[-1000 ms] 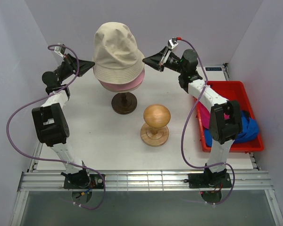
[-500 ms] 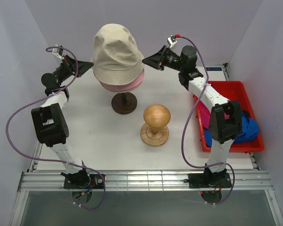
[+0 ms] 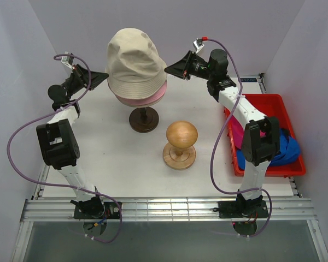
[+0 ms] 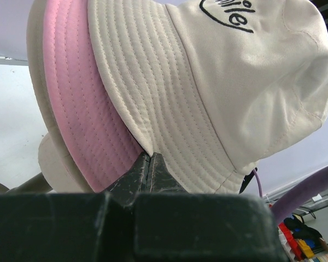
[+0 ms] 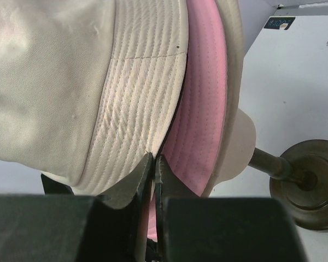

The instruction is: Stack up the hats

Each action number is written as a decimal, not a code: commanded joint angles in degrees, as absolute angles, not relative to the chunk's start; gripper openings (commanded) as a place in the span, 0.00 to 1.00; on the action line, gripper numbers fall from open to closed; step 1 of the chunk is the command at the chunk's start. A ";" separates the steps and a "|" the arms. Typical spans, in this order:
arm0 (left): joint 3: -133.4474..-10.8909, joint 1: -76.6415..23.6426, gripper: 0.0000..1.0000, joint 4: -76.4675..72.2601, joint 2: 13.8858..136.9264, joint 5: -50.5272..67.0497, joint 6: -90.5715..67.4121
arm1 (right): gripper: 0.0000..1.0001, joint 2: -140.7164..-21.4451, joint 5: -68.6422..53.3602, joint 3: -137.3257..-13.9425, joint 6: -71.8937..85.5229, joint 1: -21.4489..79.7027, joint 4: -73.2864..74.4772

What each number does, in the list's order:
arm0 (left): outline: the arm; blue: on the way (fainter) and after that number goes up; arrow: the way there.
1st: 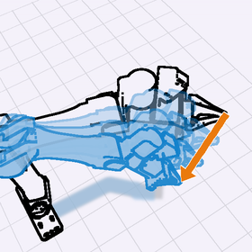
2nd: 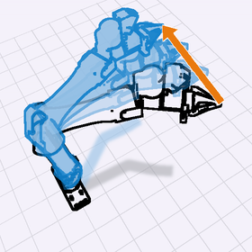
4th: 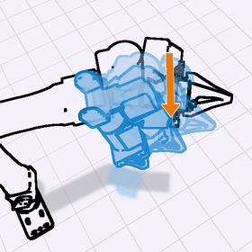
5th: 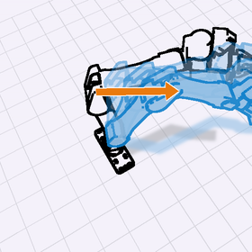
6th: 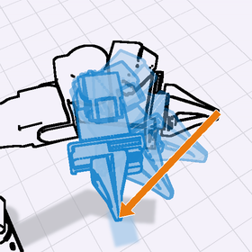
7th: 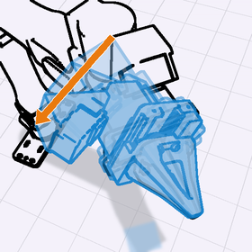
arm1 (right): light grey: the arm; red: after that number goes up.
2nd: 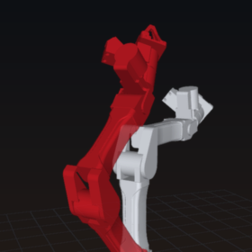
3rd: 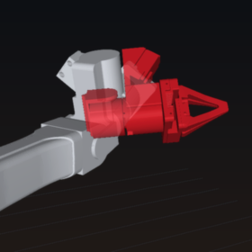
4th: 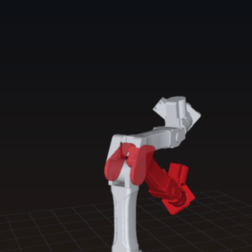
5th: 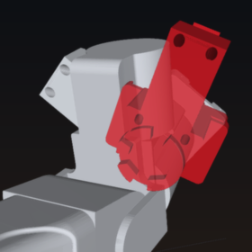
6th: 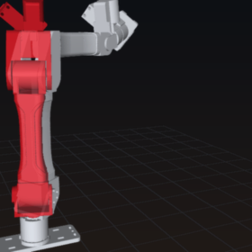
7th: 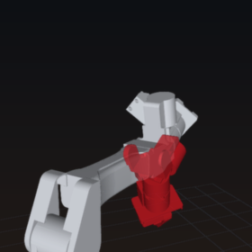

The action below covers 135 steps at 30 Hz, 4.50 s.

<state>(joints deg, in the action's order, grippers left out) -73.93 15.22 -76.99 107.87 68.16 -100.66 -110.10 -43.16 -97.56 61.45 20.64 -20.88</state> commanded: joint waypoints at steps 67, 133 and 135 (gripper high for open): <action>-71.80 15.03 0.00 -36.40 95.10 65.04 -67.68 | 0.08 -108.19 -39.82 -102.13 45.53 22.41 -4.57; -73.30 10.46 0.01 -8.09 86.66 54.76 -50.71 | 0.63 -87.45 -14.94 -74.09 64.59 42.71 -20.47; -73.13 10.28 0.01 -8.00 86.66 54.76 -50.80 | 0.63 -88.06 -14.24 -74.00 65.13 42.80 -21.09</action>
